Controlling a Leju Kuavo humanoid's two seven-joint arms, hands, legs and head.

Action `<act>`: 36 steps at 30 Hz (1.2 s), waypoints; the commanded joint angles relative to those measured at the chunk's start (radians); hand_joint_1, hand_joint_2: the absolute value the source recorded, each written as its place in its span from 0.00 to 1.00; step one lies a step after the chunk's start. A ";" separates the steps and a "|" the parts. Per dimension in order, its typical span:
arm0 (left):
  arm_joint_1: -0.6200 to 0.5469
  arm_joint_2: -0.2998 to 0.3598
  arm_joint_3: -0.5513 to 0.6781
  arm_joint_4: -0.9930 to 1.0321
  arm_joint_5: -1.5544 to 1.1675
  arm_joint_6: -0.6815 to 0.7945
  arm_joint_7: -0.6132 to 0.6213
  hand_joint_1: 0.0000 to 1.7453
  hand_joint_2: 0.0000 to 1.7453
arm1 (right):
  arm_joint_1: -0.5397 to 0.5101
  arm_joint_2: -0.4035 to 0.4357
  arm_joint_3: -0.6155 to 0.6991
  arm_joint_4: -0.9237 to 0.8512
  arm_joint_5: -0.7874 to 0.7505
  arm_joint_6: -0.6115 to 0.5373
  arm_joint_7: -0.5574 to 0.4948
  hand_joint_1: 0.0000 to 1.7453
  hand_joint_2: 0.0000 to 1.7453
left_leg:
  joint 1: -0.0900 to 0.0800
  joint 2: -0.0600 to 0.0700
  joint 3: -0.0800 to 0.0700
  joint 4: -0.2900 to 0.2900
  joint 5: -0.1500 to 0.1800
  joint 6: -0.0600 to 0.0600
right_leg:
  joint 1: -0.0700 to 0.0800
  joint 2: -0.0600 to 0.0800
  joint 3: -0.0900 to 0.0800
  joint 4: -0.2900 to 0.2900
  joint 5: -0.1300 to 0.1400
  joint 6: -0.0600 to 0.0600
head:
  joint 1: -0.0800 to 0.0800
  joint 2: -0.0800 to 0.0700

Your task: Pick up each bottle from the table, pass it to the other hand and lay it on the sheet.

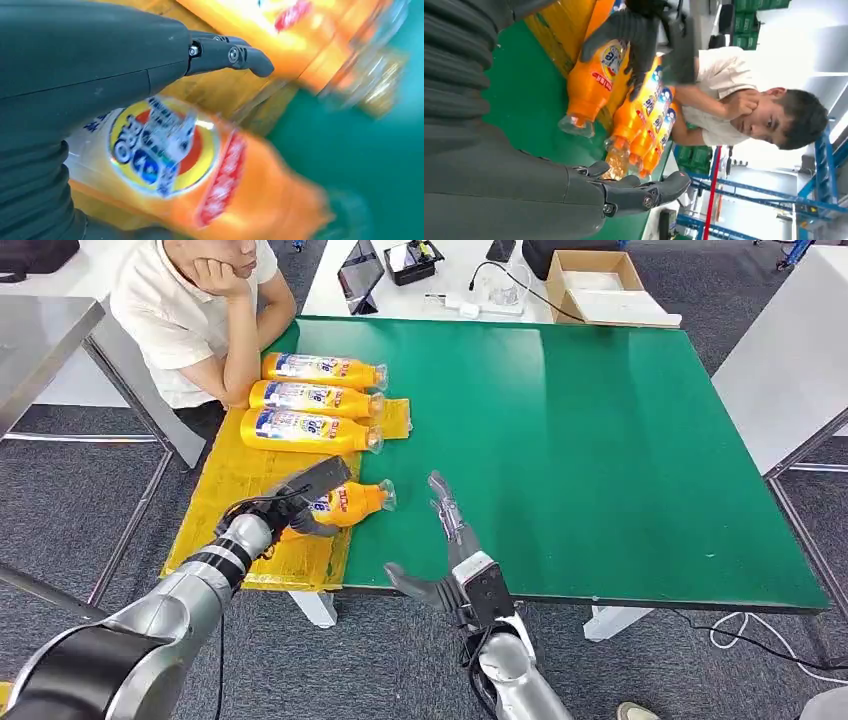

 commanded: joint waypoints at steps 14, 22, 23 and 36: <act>0.645 0.036 -0.056 -0.968 0.897 -0.003 -0.134 0.00 1.00 | 0.180 -0.003 -0.112 -0.265 -0.131 -0.092 -0.112 0.00 0.00 | 0.002 0.002 0.003 0.002 -0.006 -0.003 | 0.002 0.002 0.002 0.000 -0.004 -0.003 | 0.000 0.000; 0.917 0.065 -0.062 -1.252 0.780 0.084 -0.193 0.00 1.00 | 0.223 0.048 -0.060 -0.212 -0.095 -0.240 0.014 0.00 0.00 | 0.001 0.007 0.003 -0.001 -0.005 -0.002 | 0.001 0.007 0.001 -0.002 -0.002 -0.003 | 0.000 0.000; 0.929 0.064 -0.061 -1.262 0.777 0.086 -0.195 0.00 1.00 | 0.222 0.047 -0.053 -0.211 -0.094 -0.244 0.019 0.00 0.00 | 0.001 0.005 0.001 -0.001 -0.005 -0.003 | 0.001 0.005 -0.001 -0.001 -0.002 -0.002 | 0.000 0.000; 0.990 0.007 -0.113 -1.262 0.538 0.218 -0.237 0.00 1.00 | 0.280 0.032 -0.165 -0.307 -0.067 -0.392 -0.020 0.00 1.00 | 0.002 -0.001 0.001 -0.002 -0.004 -0.003 | 0.001 0.000 0.000 -0.002 -0.004 -0.003 | 0.000 0.000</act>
